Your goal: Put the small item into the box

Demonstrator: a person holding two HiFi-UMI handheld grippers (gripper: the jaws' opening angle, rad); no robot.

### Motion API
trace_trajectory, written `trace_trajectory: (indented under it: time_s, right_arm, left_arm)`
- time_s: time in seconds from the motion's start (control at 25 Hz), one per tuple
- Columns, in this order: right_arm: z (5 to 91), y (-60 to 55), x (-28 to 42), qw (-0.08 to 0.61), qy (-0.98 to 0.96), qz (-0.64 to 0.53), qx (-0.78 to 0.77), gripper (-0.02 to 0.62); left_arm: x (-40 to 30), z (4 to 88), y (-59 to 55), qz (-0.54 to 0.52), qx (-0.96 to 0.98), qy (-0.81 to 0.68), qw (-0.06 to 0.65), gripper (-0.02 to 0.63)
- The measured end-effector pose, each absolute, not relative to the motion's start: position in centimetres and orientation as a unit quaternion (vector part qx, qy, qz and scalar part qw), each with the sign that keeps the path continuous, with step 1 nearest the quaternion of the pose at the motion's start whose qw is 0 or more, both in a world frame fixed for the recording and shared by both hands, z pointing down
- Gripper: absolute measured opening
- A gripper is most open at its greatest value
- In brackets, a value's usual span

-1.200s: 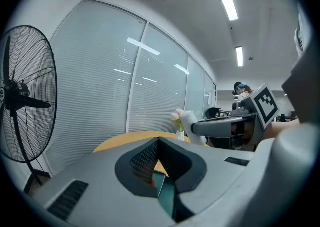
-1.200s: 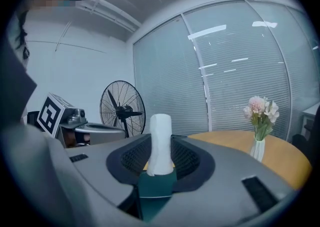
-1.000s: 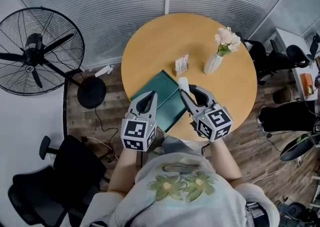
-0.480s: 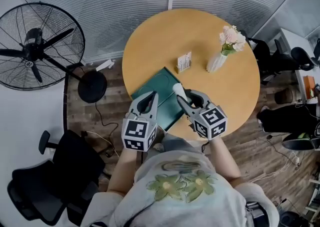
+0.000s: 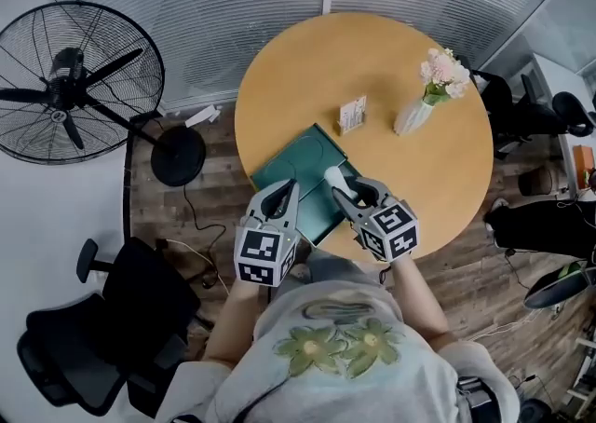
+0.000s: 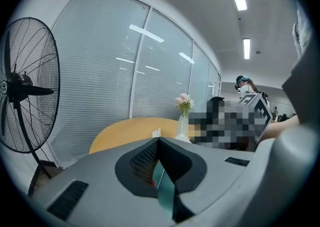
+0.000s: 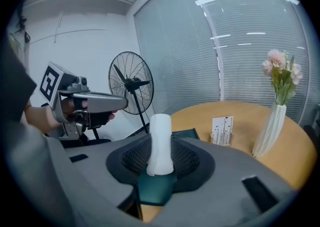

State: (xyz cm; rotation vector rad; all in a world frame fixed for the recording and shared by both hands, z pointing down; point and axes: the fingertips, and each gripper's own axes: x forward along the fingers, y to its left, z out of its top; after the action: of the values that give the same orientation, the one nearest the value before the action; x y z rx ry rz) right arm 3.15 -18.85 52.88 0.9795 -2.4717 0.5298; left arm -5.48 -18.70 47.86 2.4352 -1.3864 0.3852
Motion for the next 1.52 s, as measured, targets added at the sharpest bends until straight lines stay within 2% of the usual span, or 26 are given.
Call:
trace_trajectory:
  time_s: [1.52]
  right_arm:
    - [63.1, -16.2, 2.0, 0.34, -0.865, 0.232, 0.287, 0.127]
  left_arm:
    - [-6.6, 50.9, -17.6, 0.151, 0.843, -0.478, 0.195, 0.002]
